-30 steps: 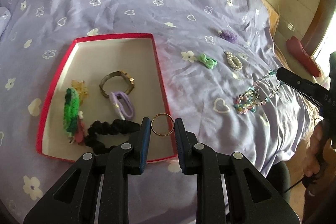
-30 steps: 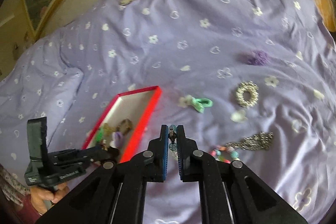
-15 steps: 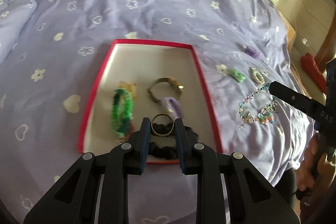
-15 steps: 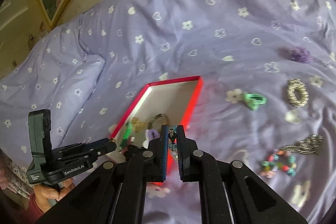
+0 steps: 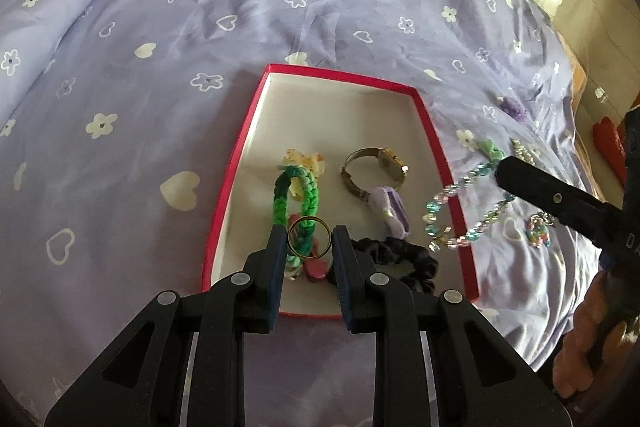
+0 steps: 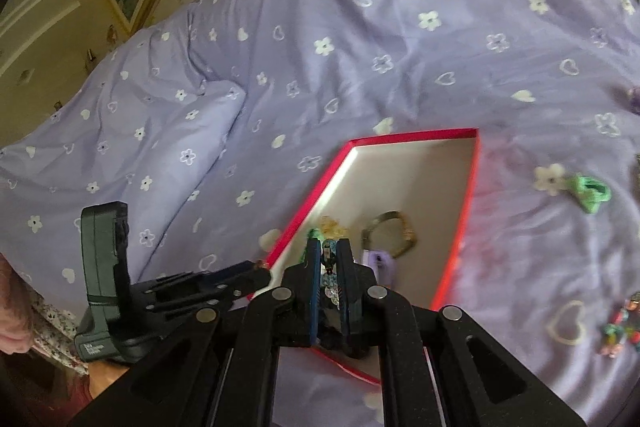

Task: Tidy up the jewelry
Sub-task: 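Carry the ring and beaded bracelet into the red box and release both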

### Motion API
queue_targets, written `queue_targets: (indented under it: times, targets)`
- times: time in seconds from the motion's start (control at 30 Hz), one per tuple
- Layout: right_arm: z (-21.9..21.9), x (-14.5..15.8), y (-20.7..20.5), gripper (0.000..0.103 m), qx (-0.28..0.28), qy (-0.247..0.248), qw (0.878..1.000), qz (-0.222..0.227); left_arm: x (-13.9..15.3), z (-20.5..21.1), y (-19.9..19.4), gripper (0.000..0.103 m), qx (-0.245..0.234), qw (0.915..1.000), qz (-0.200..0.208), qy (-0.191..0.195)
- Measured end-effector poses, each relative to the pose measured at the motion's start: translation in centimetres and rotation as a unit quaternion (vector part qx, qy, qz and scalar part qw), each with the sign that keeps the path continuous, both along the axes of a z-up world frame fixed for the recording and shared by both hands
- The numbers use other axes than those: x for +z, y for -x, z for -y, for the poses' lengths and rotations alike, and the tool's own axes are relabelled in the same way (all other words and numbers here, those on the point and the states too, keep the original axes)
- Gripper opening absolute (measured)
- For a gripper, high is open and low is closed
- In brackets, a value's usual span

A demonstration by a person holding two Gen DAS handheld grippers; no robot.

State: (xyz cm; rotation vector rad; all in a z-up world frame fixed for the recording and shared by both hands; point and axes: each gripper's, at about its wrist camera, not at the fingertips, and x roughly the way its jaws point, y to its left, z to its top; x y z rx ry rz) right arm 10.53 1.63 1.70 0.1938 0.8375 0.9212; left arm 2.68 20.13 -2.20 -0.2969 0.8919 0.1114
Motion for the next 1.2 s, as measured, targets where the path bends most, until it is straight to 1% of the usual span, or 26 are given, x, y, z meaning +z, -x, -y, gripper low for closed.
queue_targets:
  times: [0.2,0.4,0.5,0.73,0.83,0.9,1.03,1.13,1.2]
  targets:
    - [-2.0,-2.1,-1.4,0.007,0.007,0.001,1.000,-0.028,-1.3,-0.4,-1.6,0.021,-0.002,0.9999,-0.012,-0.002]
    - [-2.2,-5.3,-3.3,0.007,-0.010,0.044,0.998,-0.051,-3.1,-0.6,-3.2,0.021,-0.003,0.9995,-0.031,-0.004]
    - [-2.3,-6.1,-3.5,0.007,-0.013,0.066,0.996,-0.051,-3.8,-0.7,-3.5,0.021,-0.003,0.9993,-0.037,-0.002]
    - [-2.7,-7.3,-3.8,0.007,-0.013,0.095,0.994,-0.055,-4.2,-0.4,-3.9,0.021,-0.007,0.9991,-0.041,-0.009]
    - [-2.7,-7.4,-3.8,0.008,-0.011,0.098,0.993,-0.060,-4.2,-0.5,-4.0,0.021,-0.006,0.9990,-0.043,-0.008]
    - [-2.7,-7.5,-3.8,0.012,-0.011,0.097,0.993,-0.061,-4.3,-0.5,-4.0,0.021,-0.006,0.9989,-0.045,-0.008]
    - [-2.6,-7.4,-3.8,0.012,-0.011,0.094,0.994,-0.063,-4.4,-0.4,-4.0,0.021,-0.005,0.9988,-0.047,-0.010]
    - [-2.5,-7.3,-3.7,0.014,-0.012,0.090,0.994,-0.064,-4.3,-0.4,-4.0,0.028,-0.005,0.9988,-0.048,-0.010]
    - [-2.2,-7.1,-3.7,0.017,-0.014,0.084,0.994,-0.065,-4.2,-0.4,-4.0,0.037,-0.003,0.9987,-0.049,-0.011]
